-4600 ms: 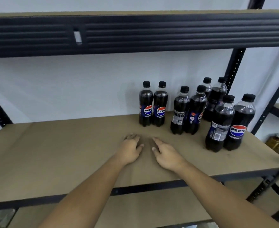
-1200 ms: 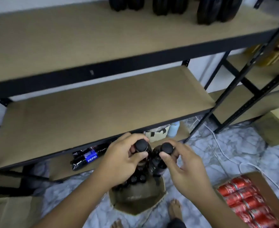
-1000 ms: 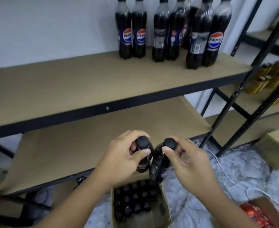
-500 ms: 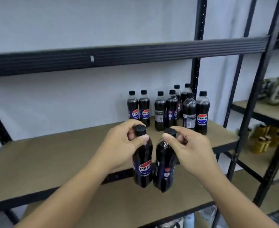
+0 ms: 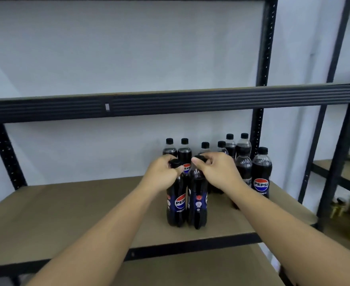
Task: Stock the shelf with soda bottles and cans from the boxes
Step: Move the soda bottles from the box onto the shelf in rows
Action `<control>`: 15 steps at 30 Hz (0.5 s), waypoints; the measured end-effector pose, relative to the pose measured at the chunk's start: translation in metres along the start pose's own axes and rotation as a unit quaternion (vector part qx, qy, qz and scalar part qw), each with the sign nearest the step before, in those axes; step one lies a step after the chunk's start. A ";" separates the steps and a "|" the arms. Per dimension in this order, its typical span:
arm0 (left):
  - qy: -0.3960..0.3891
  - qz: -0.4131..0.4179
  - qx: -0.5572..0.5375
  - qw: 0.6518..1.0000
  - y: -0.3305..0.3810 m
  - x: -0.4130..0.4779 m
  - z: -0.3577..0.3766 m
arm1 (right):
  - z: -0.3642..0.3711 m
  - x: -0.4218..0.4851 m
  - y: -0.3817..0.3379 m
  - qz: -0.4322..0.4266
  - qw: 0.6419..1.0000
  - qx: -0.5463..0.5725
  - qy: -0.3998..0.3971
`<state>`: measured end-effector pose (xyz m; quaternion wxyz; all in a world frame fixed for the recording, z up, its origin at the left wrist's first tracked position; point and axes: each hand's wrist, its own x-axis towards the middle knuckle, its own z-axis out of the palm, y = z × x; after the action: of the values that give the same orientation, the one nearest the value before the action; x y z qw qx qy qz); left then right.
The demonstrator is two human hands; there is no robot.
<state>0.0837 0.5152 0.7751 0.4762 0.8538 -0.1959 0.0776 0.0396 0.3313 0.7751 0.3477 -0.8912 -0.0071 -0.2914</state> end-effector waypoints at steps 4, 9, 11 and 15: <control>0.014 -0.035 0.013 0.999 0.002 0.023 0.017 | 0.006 0.025 0.024 0.010 1.000 -0.017 -0.021; 0.040 -0.020 0.029 0.999 -0.001 0.032 0.030 | 0.018 0.037 0.051 -0.010 1.000 0.002 -0.011; 0.052 -0.003 0.043 0.998 -0.009 0.030 0.035 | 0.024 0.037 0.060 -0.018 0.999 0.030 -0.006; 0.048 -0.032 0.052 0.997 -0.039 0.021 0.053 | 0.039 0.023 0.072 0.037 0.994 0.060 -0.082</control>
<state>0.1163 0.4837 0.7227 0.4421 0.8785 -0.1415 0.1131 0.0942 0.2968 0.7195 0.4096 -0.8891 -0.0202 -0.2034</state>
